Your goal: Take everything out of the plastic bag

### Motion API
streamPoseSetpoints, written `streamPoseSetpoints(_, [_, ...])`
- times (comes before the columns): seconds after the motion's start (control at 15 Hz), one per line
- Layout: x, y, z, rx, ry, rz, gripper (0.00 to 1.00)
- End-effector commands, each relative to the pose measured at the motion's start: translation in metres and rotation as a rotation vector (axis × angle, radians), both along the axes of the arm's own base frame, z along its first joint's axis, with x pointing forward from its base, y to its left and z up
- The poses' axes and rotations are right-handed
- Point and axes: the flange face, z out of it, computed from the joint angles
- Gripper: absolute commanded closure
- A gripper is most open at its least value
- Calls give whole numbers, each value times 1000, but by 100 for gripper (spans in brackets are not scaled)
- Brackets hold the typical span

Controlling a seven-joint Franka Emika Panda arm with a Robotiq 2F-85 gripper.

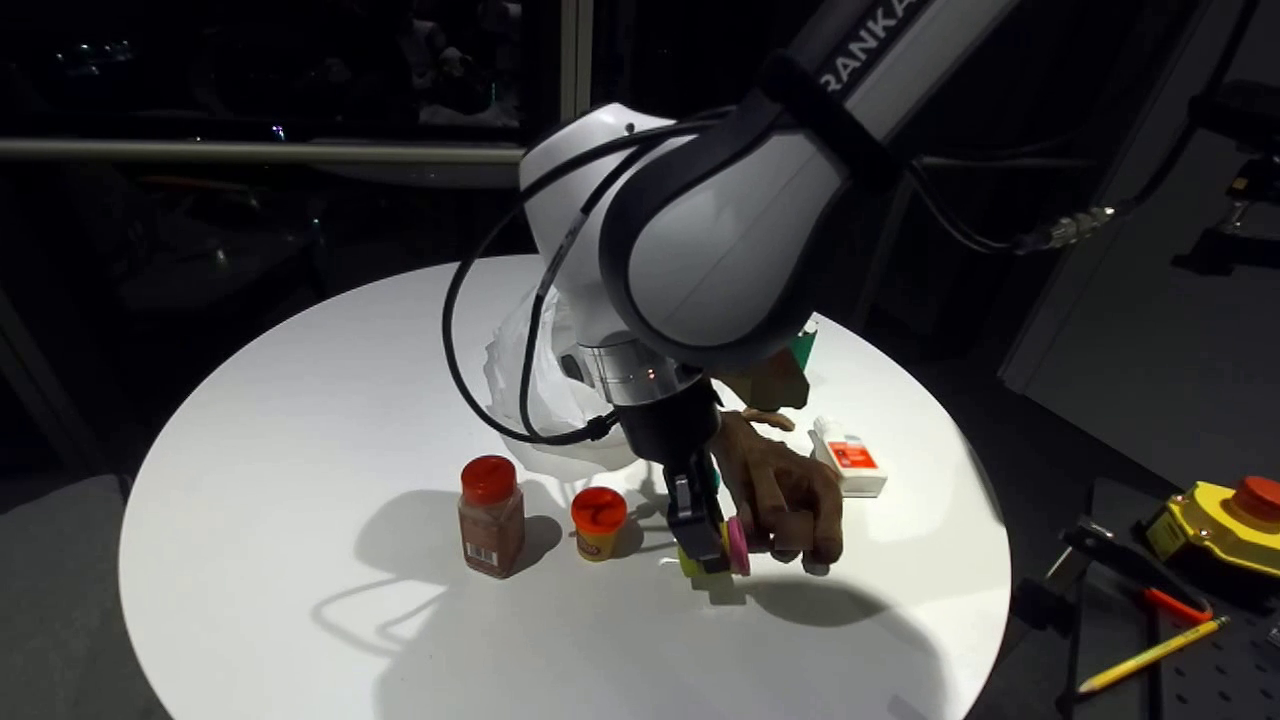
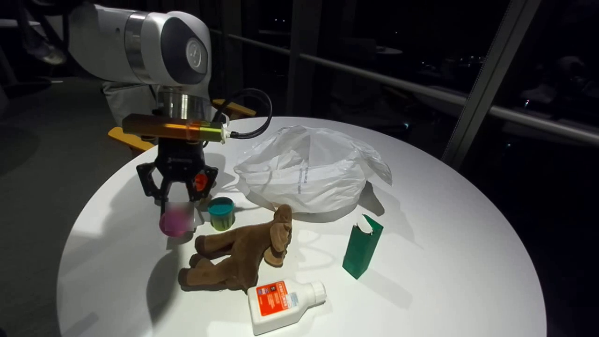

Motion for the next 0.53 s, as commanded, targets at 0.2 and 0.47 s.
streamPoseSetpoints(0.2, [11, -6, 34, 25, -61, -38, 2])
streamPoseSetpoints(0.47, [43, -27, 76, 39, -151, -109, 0])
